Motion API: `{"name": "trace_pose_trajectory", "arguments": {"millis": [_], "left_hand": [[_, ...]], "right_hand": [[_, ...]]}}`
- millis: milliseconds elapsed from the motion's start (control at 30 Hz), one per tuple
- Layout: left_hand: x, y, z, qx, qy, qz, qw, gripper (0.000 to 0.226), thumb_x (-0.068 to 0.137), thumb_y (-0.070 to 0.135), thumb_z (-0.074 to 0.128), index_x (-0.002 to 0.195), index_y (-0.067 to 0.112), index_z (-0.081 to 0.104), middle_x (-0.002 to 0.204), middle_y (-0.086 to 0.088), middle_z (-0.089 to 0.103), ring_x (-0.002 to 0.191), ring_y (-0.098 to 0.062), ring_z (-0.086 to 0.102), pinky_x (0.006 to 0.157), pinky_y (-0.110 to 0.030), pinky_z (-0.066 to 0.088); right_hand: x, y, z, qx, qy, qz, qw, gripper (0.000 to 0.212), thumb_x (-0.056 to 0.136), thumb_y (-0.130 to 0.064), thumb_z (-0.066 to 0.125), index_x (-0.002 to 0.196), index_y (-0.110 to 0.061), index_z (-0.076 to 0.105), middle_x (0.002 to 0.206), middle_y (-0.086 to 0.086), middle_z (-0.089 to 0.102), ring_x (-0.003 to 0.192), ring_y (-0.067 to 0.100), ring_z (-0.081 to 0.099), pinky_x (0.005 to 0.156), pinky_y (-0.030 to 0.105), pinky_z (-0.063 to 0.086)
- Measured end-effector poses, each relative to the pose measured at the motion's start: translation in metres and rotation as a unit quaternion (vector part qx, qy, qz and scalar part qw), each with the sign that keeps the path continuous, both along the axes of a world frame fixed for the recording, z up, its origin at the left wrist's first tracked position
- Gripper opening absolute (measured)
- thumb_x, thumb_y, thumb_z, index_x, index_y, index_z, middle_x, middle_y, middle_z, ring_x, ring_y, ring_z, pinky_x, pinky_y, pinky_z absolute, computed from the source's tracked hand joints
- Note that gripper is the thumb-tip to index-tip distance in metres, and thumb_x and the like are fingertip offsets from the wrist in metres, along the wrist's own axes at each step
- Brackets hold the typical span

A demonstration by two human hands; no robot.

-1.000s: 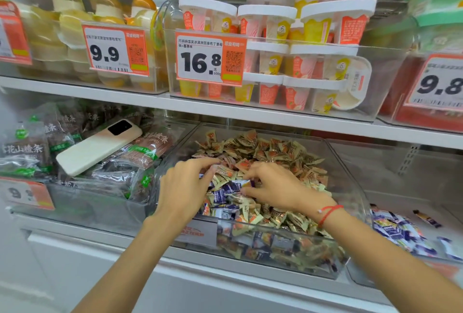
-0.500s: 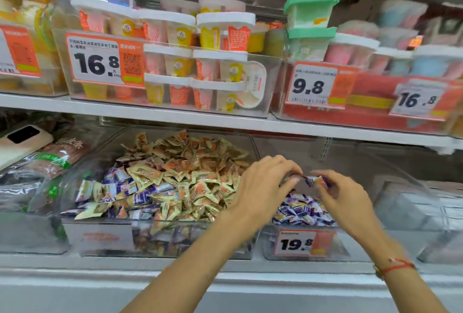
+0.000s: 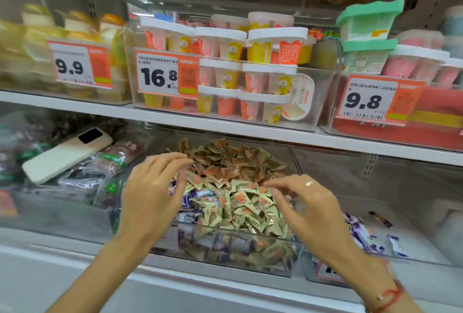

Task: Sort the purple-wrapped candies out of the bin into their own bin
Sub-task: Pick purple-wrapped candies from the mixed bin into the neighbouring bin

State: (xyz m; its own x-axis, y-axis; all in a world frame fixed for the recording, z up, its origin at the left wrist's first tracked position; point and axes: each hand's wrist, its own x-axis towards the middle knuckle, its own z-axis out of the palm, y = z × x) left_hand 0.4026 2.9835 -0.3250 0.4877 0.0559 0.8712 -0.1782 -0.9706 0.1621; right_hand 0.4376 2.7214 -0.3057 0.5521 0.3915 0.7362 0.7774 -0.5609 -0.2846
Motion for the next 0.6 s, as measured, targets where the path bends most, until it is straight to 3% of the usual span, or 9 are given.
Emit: {"name": "trace_pose_trajectory", "arguments": {"millis": [100,200,333,467,533,600], "left_hand": [[-0.009,0.057,-0.009,-0.040,0.030,0.103,0.993,0.023,0.094,0.012,0.052,0.111,0.013,0.067,0.113,-0.002,0.064,0.103,-0.023,0.055,0.086,-0.037,0.043],[-0.011,0.093,-0.023,-0.039,0.107,0.135,0.984,0.036,0.095,0.029,0.040,0.112,0.011,0.067,0.109,-0.004,0.066,0.099,-0.027,0.056,0.076,-0.042,0.050],[-0.019,0.111,-0.034,-0.060,0.166,0.087,0.980,0.035,0.097,0.040,0.043,0.122,0.025,0.063,0.112,0.006,0.067,0.099,-0.023,0.061,0.070,-0.038,0.054],[-0.019,0.108,-0.035,-0.086,0.152,0.076,0.982,0.031,0.097,0.035,0.047,0.125,0.031,0.060,0.119,0.011,0.063,0.089,-0.024,0.065,0.063,-0.033,0.049],[-0.018,0.104,-0.036,-0.086,0.149,0.085,0.981,0.031,0.099,0.032,0.043,0.126,0.030,0.059,0.118,0.010,0.063,0.080,-0.026,0.064,0.061,-0.032,0.043],[-0.018,0.099,-0.035,-0.091,0.138,0.097,0.982,0.035,0.098,0.032,0.036,0.124,0.027,0.059,0.115,0.008,0.065,0.078,-0.028,0.063,0.065,-0.032,0.041]], "right_hand": [[0.010,0.073,-0.001,-0.068,0.045,0.090,0.993,0.024,0.093,-0.039,0.050,0.106,-0.030,0.068,0.096,-0.016,0.067,0.091,0.003,0.058,0.076,0.026,0.049],[0.025,0.147,-0.004,-0.169,0.102,0.152,0.968,0.028,0.095,-0.035,0.056,0.120,-0.025,0.063,0.118,-0.005,0.065,0.110,0.015,0.055,0.089,0.034,0.045],[0.046,0.207,-0.009,-0.269,0.253,0.227,0.901,0.071,0.086,-0.039,0.069,0.144,-0.017,0.035,0.148,0.003,0.038,0.133,0.017,0.036,0.107,0.027,0.029],[0.074,0.212,-0.021,-0.247,0.320,0.247,0.881,0.073,0.083,-0.025,0.075,0.140,-0.017,0.029,0.145,0.003,0.036,0.132,0.012,0.034,0.105,0.020,0.029],[0.078,0.214,-0.032,-0.260,0.292,0.233,0.891,0.080,0.077,-0.035,0.077,0.138,-0.027,0.026,0.141,0.002,0.040,0.130,0.016,0.040,0.106,0.031,0.035],[0.075,0.220,-0.040,-0.277,0.217,0.183,0.918,0.072,0.073,-0.048,0.073,0.129,-0.034,0.031,0.126,0.001,0.052,0.111,0.023,0.053,0.091,0.044,0.047]]}}
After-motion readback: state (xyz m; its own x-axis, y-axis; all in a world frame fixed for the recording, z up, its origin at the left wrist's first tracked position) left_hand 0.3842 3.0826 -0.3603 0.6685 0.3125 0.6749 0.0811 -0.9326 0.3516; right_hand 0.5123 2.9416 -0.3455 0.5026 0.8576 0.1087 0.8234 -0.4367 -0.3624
